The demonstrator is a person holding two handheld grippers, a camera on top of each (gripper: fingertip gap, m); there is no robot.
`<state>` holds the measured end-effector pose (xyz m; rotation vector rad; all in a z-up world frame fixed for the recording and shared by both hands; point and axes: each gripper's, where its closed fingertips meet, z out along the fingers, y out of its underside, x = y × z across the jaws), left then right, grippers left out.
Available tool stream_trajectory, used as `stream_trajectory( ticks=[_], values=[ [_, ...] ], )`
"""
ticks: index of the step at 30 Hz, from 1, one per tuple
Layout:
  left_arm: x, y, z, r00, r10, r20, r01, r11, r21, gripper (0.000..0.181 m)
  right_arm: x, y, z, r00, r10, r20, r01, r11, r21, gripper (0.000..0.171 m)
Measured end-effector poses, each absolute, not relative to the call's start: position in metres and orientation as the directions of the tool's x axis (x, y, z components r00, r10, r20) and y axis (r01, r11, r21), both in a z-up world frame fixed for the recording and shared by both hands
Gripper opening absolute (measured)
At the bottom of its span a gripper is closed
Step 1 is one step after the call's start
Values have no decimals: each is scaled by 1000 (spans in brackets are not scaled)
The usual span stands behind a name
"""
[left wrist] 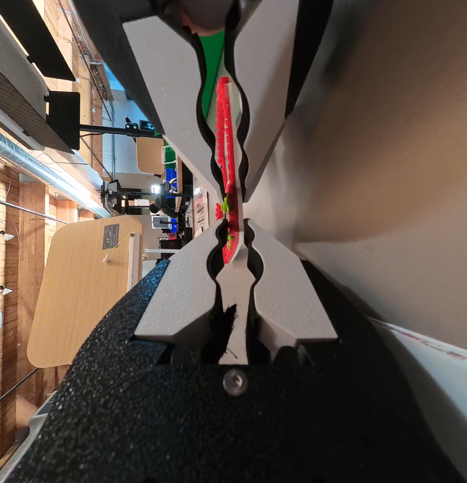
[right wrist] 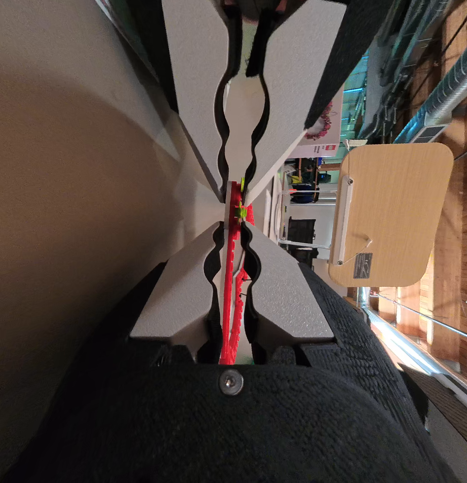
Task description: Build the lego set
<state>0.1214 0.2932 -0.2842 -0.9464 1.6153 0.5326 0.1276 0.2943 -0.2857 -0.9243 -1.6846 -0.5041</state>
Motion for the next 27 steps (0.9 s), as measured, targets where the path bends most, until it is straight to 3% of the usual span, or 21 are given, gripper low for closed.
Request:
stream_trajectory(
  ticks=[10,13,17,27],
  values=[
    [123,293,-287,-59,-293,-954,-806,577,-128,10,128,293,-289,-126,414,902,776,607,-170,12],
    [124,293,-285,-62,-279,-958,-808,578,-116,9,128,293,-289,-69,470,880,774,581,-250,19],
    [122,293,-290,-101,-253,-962,-809,583,-68,9,129,290,-285,-48,481,876,769,578,-275,34],
    [124,292,-292,-105,-252,-962,-804,591,-67,10,129,288,-295,-51,508,860,777,561,-286,19]
  ],
)
